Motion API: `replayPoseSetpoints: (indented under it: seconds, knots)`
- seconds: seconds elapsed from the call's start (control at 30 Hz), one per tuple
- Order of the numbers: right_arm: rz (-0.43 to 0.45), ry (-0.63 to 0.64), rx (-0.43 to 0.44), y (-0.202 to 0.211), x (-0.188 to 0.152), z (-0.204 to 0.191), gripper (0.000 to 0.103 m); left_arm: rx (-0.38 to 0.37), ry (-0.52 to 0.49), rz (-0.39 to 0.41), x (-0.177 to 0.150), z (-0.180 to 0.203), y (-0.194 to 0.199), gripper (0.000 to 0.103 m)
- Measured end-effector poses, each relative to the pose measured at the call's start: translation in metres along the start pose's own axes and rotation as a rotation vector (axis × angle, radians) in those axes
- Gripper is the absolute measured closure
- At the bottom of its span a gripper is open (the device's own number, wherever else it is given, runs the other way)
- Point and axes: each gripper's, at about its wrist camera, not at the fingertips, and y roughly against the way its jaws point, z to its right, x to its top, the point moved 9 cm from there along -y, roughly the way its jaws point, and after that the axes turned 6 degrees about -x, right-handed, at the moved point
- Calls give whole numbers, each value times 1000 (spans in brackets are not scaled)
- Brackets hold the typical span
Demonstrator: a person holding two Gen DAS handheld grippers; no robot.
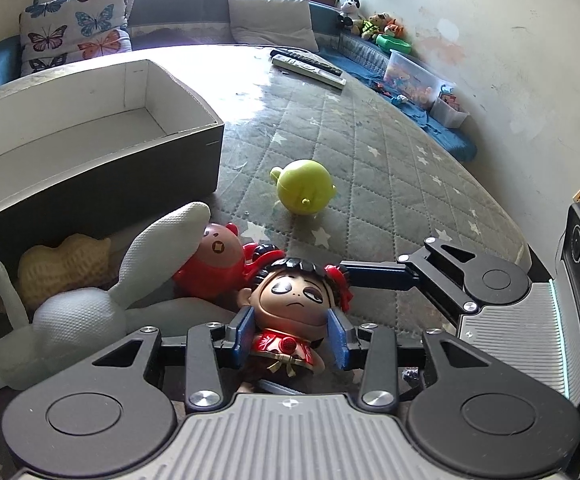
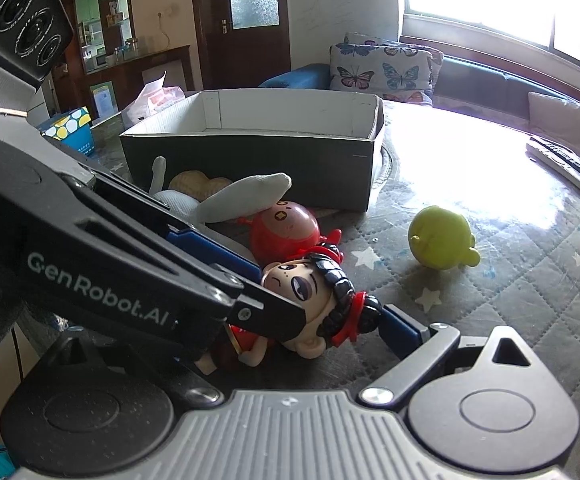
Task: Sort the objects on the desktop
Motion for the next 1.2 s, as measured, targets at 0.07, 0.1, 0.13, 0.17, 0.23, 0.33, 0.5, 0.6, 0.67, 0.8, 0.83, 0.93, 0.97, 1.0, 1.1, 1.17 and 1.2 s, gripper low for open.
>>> replayPoseSetpoints:
  seconds: [0.07, 0.1, 0.13, 0.17, 0.23, 0.33, 0.5, 0.6, 0.67, 0.8, 0.83, 0.93, 0.97, 1.0, 1.1, 1.17, 1.2]
  knots:
    - [2, 3, -1, 0, 0, -1, 6, -4, 7, -2, 0, -1, 0, 60]
    - [1, 2, 1, 0, 0, -1, 6, -6, 7, -3, 0, -1, 0, 60]
    - [0, 2, 4, 0, 0, -1, 6, -7, 5, -3, 0, -1, 0, 60]
    - [-1, 1, 7, -1, 0, -1, 6, -7, -1, -3, -1, 0, 1, 60]
    - [0, 4, 13, -1, -1, -2, 6, -12, -2, 0, -3, -1, 2, 60]
    - [4, 13, 13, -1, -1, -3, 6, -24, 14, 2, -3, -3, 3, 60]
    - [6, 14, 17, -2, 0, -4, 7, -5, -9, -5, -2, 1, 0, 57]
    - [4, 2, 17, -2, -1, -3, 7, 5, -12, -2, -2, 2, -2, 54]
    - [6, -6, 14, -1, -1, -2, 8, -2, -4, 3, -3, 1, -2, 55]
    - [8, 7, 3, 3, 0, -2, 8, -12, 0, 14, -3, 3, 2, 59]
    - [8, 8, 4, 3, 1, -2, 8, -12, 0, 21, -3, 4, 5, 60]
    - [25, 33, -13, 9, 7, -4, 9, -17, -3, 53, 3, 7, 13, 72]
    - [30, 37, -9, 10, 11, -5, 10, -18, 1, 64, 6, 7, 16, 74]
    - [38, 36, 2, 12, 15, -5, 15, -25, 6, 77, 9, 8, 20, 79]
    - [51, 40, 10, 15, 30, -6, 36, -49, 14, 107, 16, 8, 28, 80]
    - [31, 48, 1, 9, 36, -5, 36, -34, 24, 113, 18, 3, 29, 80]
    - [22, 49, -2, 7, 35, -3, 36, -30, 34, 108, 16, 0, 28, 80]
